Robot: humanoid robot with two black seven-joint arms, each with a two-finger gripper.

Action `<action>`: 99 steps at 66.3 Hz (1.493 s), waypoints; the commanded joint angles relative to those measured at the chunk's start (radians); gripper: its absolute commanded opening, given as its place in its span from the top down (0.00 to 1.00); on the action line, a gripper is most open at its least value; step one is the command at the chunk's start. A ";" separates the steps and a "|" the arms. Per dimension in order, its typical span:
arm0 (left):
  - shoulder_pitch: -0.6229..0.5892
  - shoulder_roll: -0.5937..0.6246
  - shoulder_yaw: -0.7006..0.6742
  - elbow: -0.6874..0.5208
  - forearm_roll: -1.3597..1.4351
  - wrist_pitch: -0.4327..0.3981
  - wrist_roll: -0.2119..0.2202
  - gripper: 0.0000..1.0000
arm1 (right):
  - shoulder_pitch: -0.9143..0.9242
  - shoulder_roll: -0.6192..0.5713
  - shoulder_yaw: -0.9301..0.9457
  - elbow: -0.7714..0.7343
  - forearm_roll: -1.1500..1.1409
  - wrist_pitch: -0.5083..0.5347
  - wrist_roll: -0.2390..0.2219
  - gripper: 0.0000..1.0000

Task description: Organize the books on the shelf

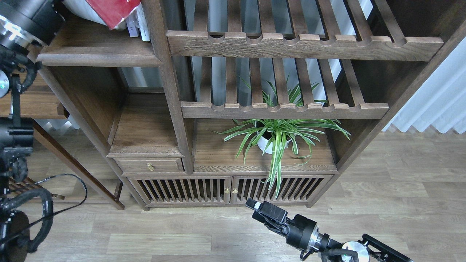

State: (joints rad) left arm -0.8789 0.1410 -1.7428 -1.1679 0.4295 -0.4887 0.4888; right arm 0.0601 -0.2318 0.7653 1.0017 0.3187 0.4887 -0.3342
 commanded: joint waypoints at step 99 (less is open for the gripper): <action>-0.083 0.178 0.112 0.229 0.210 0.000 0.000 0.95 | 0.001 0.016 -0.004 0.002 -0.003 0.000 0.000 0.01</action>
State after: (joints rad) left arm -0.9277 0.3255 -1.6542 -0.9714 0.6250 -0.4887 0.4886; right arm 0.0599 -0.2178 0.7609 1.0034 0.3160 0.4887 -0.3346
